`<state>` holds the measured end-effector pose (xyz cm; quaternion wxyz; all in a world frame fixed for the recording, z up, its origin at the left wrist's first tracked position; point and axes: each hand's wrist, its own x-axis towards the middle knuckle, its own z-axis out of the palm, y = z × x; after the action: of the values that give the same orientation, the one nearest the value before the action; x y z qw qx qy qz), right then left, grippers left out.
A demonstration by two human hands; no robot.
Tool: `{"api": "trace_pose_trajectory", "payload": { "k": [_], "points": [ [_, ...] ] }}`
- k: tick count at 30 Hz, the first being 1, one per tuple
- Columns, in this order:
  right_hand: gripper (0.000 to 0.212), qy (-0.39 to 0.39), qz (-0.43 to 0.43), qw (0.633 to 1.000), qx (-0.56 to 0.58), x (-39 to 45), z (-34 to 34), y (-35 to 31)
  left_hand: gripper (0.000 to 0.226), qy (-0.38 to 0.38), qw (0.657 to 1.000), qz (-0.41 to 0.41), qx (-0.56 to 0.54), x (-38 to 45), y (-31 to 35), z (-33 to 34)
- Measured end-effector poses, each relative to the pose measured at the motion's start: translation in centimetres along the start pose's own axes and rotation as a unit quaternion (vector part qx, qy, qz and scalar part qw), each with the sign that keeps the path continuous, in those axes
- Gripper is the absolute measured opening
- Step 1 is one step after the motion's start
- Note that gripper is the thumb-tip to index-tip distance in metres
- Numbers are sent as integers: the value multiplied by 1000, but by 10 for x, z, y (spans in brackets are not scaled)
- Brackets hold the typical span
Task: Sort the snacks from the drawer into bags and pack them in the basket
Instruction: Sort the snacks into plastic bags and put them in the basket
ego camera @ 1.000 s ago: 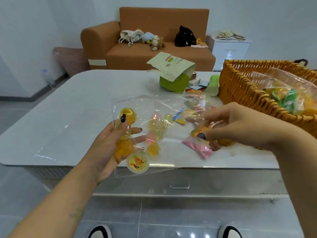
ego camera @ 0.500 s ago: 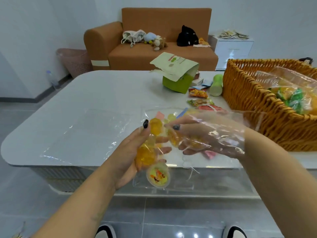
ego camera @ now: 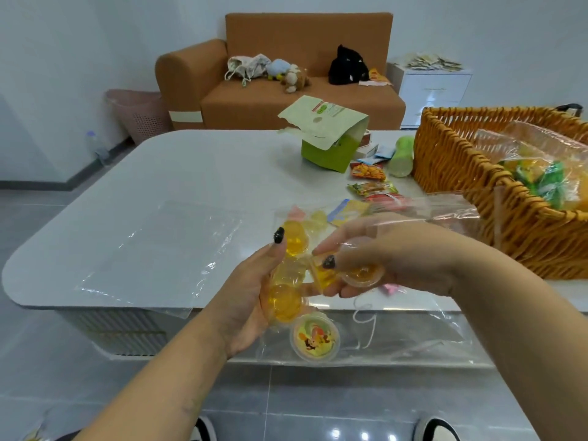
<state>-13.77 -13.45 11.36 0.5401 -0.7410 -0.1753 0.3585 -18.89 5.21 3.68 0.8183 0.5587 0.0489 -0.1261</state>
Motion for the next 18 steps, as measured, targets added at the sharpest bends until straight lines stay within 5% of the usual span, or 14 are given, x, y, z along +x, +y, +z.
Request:
{"api": "trace_pose_trajectory", "payload": {
  "k": [7,14,18],
  "points": [
    [28,-60,6,998,-14,-7,3,-1,58,-92,986,-48,-128,0,-21,9],
    [39,-47,48,989,-134,-5,-8,4,92,-76,988,-86,-103,-1,-31,5],
    [36,-56,30,988,-137,-4,-8,4,82,-87,990,-53,-96,-2,-26,3]
  ]
}}
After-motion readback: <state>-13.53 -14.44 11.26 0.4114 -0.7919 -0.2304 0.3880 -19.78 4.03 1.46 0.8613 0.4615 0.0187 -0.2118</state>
